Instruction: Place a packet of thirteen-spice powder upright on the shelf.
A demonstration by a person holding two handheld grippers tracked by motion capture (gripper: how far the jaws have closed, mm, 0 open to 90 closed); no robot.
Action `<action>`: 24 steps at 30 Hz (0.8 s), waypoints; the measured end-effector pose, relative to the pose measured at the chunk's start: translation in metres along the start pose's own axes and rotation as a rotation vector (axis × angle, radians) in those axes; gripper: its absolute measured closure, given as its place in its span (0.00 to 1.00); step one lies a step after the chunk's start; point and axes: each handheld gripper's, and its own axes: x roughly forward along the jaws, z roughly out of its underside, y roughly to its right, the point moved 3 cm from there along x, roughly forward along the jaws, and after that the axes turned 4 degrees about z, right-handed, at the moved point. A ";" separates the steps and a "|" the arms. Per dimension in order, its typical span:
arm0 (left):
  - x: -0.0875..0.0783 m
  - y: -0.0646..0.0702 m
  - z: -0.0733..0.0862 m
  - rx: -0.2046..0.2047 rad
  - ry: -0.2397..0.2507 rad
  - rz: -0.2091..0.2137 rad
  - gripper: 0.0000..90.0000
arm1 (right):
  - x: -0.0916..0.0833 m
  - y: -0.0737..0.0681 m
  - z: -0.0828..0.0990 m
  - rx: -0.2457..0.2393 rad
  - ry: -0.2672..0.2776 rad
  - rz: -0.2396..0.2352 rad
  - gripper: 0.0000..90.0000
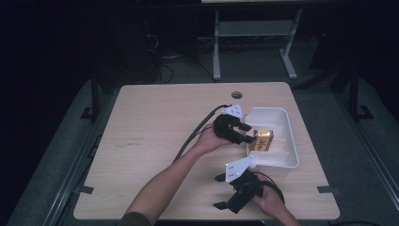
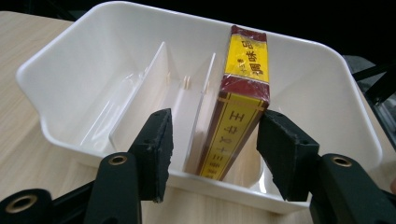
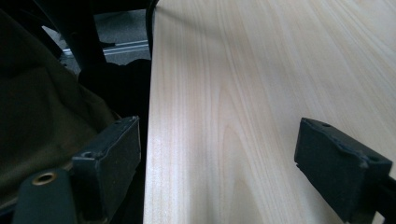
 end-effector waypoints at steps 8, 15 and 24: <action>-0.016 0.002 0.004 -0.001 -0.001 -0.019 0.47 | -0.001 0.001 0.000 0.013 0.014 0.010 0.15; -0.035 0.005 0.006 -0.002 -0.007 -0.034 0.44 | -0.001 0.002 0.000 0.016 0.018 0.015 0.15; -0.063 0.014 0.019 -0.014 -0.007 -0.066 0.39 | 0.000 0.003 0.000 0.018 0.016 0.013 0.15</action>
